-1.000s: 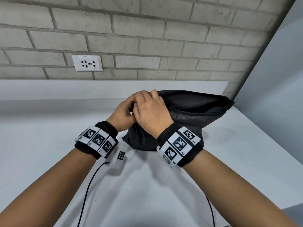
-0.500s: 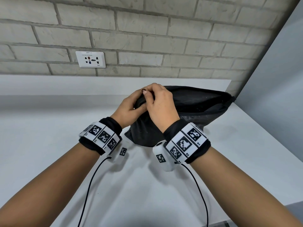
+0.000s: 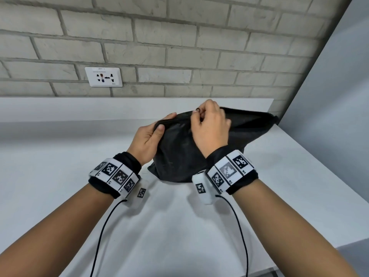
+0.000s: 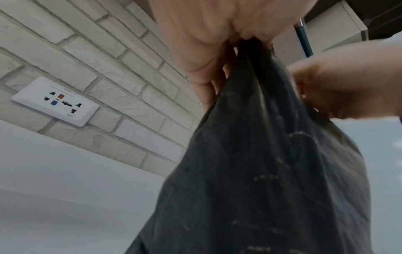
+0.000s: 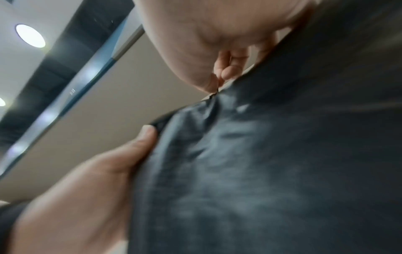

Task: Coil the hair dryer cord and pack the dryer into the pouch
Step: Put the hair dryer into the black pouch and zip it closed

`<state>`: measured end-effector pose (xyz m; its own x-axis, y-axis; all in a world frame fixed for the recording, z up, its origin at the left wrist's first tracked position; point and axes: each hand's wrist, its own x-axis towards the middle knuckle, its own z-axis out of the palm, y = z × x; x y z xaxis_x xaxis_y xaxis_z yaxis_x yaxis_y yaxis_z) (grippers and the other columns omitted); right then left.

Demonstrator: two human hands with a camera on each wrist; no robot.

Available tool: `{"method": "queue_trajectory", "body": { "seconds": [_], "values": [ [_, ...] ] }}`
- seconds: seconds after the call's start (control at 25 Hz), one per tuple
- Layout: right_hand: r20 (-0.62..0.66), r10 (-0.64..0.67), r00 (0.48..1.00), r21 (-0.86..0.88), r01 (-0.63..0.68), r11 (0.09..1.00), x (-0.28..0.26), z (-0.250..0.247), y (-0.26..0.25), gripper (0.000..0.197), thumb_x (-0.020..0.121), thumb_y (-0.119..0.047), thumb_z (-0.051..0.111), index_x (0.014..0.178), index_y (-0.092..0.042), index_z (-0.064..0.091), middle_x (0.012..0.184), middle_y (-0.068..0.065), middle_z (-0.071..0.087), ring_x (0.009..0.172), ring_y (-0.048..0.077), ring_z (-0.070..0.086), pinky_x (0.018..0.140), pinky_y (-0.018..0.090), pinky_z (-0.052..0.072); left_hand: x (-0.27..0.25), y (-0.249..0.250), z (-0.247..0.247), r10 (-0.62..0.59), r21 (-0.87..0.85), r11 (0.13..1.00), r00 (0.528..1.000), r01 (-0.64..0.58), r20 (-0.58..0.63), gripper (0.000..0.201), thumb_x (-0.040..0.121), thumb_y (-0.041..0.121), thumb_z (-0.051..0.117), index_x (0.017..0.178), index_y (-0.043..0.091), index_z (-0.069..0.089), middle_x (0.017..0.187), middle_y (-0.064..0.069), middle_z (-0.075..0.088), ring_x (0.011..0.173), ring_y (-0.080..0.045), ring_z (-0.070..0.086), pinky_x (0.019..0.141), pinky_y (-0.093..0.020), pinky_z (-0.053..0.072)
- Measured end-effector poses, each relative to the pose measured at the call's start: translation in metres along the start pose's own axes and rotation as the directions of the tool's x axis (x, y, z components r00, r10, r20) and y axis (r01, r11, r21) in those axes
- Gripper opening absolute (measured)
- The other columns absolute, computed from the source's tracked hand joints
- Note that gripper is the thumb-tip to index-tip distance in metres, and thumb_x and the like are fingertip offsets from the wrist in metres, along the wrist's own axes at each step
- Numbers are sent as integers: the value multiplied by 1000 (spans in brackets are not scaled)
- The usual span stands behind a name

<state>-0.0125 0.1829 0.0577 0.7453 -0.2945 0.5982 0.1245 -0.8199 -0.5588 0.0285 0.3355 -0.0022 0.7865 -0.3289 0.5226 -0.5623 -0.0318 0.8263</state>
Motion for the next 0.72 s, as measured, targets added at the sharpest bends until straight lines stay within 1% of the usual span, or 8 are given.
{"method": "queue_trajectory", "body": {
  "seconds": [0.12,0.32,0.44,0.52,0.56,0.6,0.64,0.72],
  "values": [
    [-112,81,990,-229,-105,968,18,-19,43,19,87,-21,42,97,-9,52,108,13,58,104,31,47,89,44,31,-1,1,-5,-55,-44,998,998,54,-18,34,93,28,33,124,28,46,107,43,59,110,17,52,98,-8,37],
    [-244,126,961,-489,-234,840,52,-71,113,27,87,-17,39,105,-1,50,113,23,53,108,38,44,91,48,31,0,0,-11,-80,-126,989,996,76,-30,31,93,35,34,113,29,57,101,36,65,105,12,57,93,-10,41],
    [-311,116,943,-423,-246,872,60,-88,129,26,87,-22,41,102,-3,51,110,20,55,106,37,46,89,44,33,2,-2,-7,-171,-190,969,984,160,-42,32,93,40,35,101,26,63,89,26,71,93,8,63,89,-19,46],
    [-306,151,940,-89,-186,978,56,-83,136,35,85,-29,49,110,-5,49,107,14,54,107,32,48,85,32,38,3,-2,-4,-261,-234,944,961,234,-90,37,100,32,29,93,22,63,78,22,72,80,7,64,83,-21,49],
    [-258,228,939,153,-193,969,50,-78,141,49,81,-33,55,120,-6,44,109,9,51,108,28,48,82,20,38,3,0,-3,-291,-247,934,952,259,-101,40,101,30,25,91,21,63,75,21,72,77,7,65,82,-20,49],
    [-152,320,935,354,-251,901,42,-73,147,66,77,-36,59,131,-7,34,114,6,47,111,22,46,84,14,37,3,0,-2,-308,-253,928,946,274,-105,43,101,29,23,90,20,63,73,21,72,76,7,64,80,-19,49],
    [4,393,920,462,-350,815,33,-67,155,80,73,-38,61,138,-10,23,121,6,44,115,19,43,90,16,36,2,2,-2,-317,-249,926,943,285,-102,44,101,30,22,89,20,63,72,21,72,74,7,64,78,-18,49],
    [348,416,840,411,-535,738,14,-54,172,89,72,-29,68,142,-15,15,132,4,42,123,16,40,99,28,34,1,5,-2,-330,-222,927,939,304,-95,46,102,31,20,88,22,63,71,21,71,73,8,63,78,-20,48]
  ]
}}
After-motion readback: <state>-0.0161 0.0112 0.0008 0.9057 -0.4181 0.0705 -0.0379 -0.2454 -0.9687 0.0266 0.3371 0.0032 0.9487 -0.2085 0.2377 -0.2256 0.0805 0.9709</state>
